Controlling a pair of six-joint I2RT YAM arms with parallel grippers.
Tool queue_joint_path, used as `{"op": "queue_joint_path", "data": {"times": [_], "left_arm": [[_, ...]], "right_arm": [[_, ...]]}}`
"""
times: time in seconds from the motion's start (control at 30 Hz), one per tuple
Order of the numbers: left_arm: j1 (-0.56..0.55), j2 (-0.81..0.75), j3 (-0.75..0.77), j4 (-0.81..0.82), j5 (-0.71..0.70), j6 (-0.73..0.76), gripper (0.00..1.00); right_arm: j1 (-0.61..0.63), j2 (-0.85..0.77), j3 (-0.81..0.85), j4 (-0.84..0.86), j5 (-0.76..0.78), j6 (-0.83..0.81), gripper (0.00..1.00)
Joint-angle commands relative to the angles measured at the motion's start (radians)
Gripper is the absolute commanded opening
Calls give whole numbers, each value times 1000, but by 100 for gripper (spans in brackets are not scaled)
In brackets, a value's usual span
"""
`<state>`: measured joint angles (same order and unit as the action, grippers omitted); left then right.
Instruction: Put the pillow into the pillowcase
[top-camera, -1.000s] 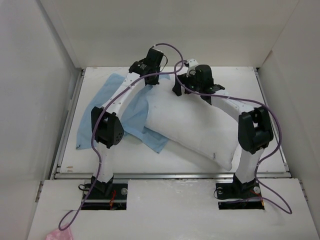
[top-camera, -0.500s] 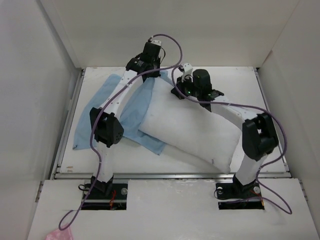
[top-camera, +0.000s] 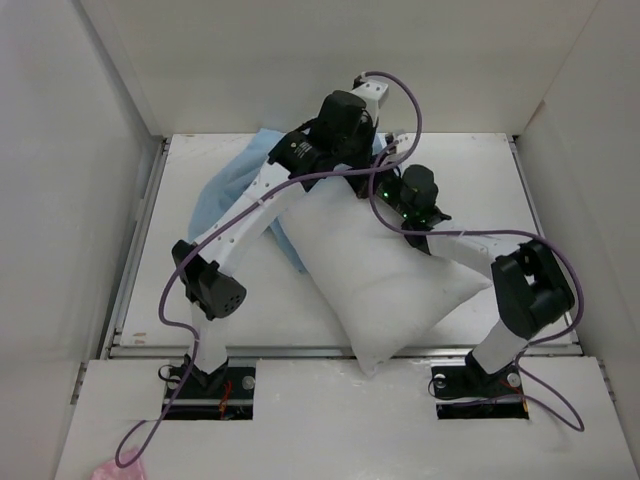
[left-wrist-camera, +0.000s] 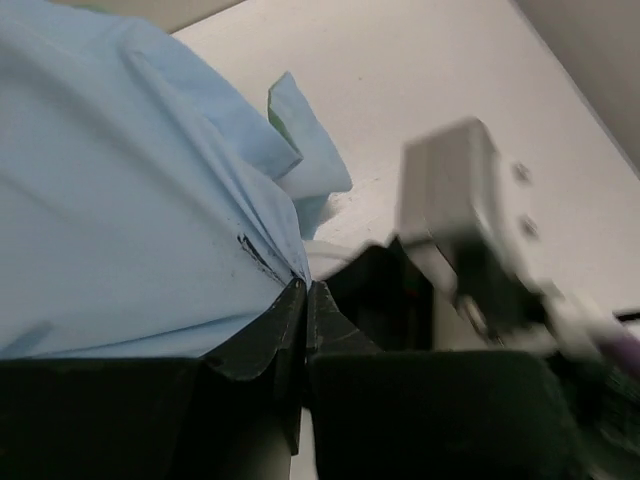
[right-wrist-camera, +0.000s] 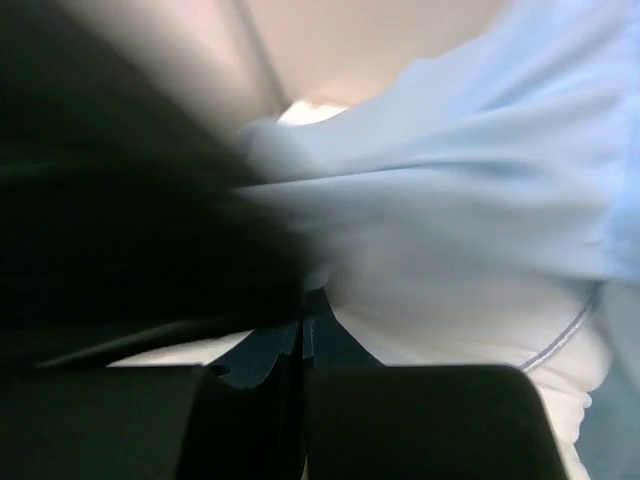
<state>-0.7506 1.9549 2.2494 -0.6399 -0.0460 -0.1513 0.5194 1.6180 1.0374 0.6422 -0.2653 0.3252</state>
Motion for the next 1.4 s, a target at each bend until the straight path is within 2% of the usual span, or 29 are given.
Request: {"op": "queue_joint_path", "data": {"times": [0.0, 0.07, 0.13, 0.2, 0.27, 0.33, 0.37, 0.4, 0.43, 0.5, 0.53, 0.57, 0.63, 0.7, 0.73, 0.77, 0.8, 0.9, 1.03, 1.1, 1.13, 1.2, 1.27, 1.37], "left_arm": [[-121, -145, -14, 106, 199, -10, 0], [-144, -158, -45, 73, 199, -10, 0], [-144, -188, -101, 72, 111, -28, 0], [-144, -226, -229, 72, 43, -59, 0], [-144, -235, -307, 97, 52, -74, 0], [-112, -226, -395, 121, 119, -96, 0], [-98, -215, -416, 137, 120, -112, 0], [-72, -182, -427, 137, 120, -125, 0], [-60, -166, -427, 122, 120, -137, 0], [-33, -154, -427, 121, 109, -162, 30], [-14, -154, -427, 121, 109, -162, 55], [-4, -165, -427, 131, 109, -162, 100], [10, -223, -448, 140, 74, -162, 100], [20, -279, -474, 178, 8, -162, 100], [33, -309, -491, 187, -17, -171, 100], [45, -371, -534, 200, -41, -183, 100], [45, -402, -560, 200, -82, -183, 100], [107, -508, -686, 221, -115, -247, 100], [227, -579, -884, 221, -98, -338, 100], [279, -605, -980, 253, -49, -338, 100], [330, -605, -1087, 307, -29, -358, 100], [379, -617, -1186, 371, 76, -369, 100], [422, -628, -1299, 482, 164, -378, 100], [422, -628, -1364, 580, 179, -347, 100]], "right_arm": [[-1, 62, -4, 413, 124, 210, 0], [-21, 85, -4, 415, 236, 239, 0], [-47, 85, -14, 404, 296, 267, 0], [-67, 74, -63, 404, 380, 285, 0], [-81, 74, -97, 416, 457, 307, 0], [-108, 74, -141, 456, 424, 316, 2], [-117, 74, -152, 456, 393, 316, 9], [-131, 59, -161, 444, 330, 316, 21], [-131, 34, -175, 394, 308, 316, 29], [-140, 2, -175, 317, 247, 278, 50], [-140, -15, -175, 276, 235, 252, 59], [-140, -56, -175, 178, 235, 215, 69], [-140, -104, -162, 58, 297, 171, 83], [-140, -170, -131, -140, 375, 99, 90], [-140, -190, -110, -210, 447, 69, 98], [-140, -204, -59, -276, 475, 42, 98], [-140, -213, -24, -421, 500, -18, 98], [-121, -213, 100, -644, 500, -148, 100], [-3, -192, 200, -781, 492, -299, 100], [100, -191, 237, -794, 492, -334, 100], [135, -164, 251, -824, 482, -356, 100], [219, -126, 288, -854, 491, -403, 100], [247, -51, 334, -854, 521, -403, 100], [248, 60, 389, -863, 642, -382, 100]]}}
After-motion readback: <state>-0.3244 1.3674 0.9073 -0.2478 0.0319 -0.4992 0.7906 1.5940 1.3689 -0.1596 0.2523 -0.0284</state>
